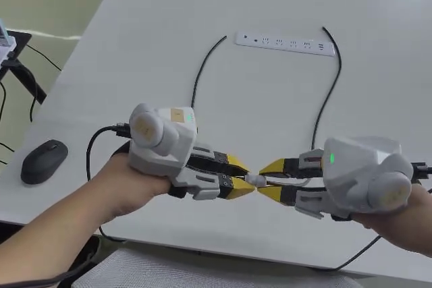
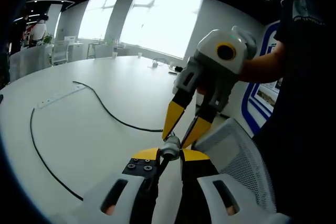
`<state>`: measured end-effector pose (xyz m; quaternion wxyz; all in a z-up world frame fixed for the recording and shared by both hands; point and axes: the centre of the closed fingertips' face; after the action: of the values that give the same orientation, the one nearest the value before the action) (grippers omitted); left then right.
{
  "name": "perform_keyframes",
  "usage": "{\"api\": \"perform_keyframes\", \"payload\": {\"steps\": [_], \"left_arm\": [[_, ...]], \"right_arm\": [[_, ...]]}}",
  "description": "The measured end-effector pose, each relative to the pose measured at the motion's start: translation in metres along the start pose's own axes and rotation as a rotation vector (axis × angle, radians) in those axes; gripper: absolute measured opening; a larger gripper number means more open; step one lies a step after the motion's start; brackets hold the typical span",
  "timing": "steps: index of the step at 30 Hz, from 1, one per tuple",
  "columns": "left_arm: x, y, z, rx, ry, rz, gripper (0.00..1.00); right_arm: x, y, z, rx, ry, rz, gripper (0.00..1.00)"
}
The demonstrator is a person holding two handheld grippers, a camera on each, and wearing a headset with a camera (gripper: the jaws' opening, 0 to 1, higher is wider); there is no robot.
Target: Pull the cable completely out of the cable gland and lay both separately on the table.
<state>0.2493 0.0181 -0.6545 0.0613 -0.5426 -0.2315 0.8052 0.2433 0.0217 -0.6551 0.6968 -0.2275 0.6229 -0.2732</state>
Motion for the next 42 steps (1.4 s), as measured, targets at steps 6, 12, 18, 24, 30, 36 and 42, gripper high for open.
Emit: {"api": "perform_keyframes", "payload": {"steps": [6,12,18,24,30,36,42], "left_arm": [[-0.001,-0.001,0.003,-0.004,0.046,-0.007,0.15],[0.002,-0.003,0.003,-0.008,0.094,-0.010,0.15],[0.000,-0.002,0.006,-0.005,0.138,-0.014,0.15],[-0.002,-0.002,0.010,0.006,0.177,-0.016,0.15],[-0.002,-0.002,0.010,0.010,0.163,-0.017,0.15],[-0.001,-0.003,0.009,0.007,0.152,-0.015,0.15],[-0.004,-0.005,0.007,0.002,0.119,0.003,0.15]], "right_arm": [[0.000,-0.002,-0.001,-0.122,0.211,0.048,0.09],[-0.005,-0.009,0.006,-0.303,0.527,0.120,0.17],[-0.013,-0.011,-0.002,-0.565,0.850,0.152,0.23],[-0.001,-0.003,-0.010,-0.647,0.923,0.092,0.19],[-0.009,-0.004,-0.012,-0.655,0.908,0.124,0.09],[-0.009,-0.004,-0.011,-0.571,0.751,0.133,0.08],[-0.012,-0.007,-0.009,-0.429,0.585,0.157,0.08]]}}
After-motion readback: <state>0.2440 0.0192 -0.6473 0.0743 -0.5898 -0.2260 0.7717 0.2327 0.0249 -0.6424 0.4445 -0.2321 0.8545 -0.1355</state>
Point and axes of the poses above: the centre of the closed fingertips' face, and the gripper's own axes: y roughly forward along the fingers, z roughly to its right, x roughly out of its underside, and after that the axes turned 3 degrees about -z, right-handed
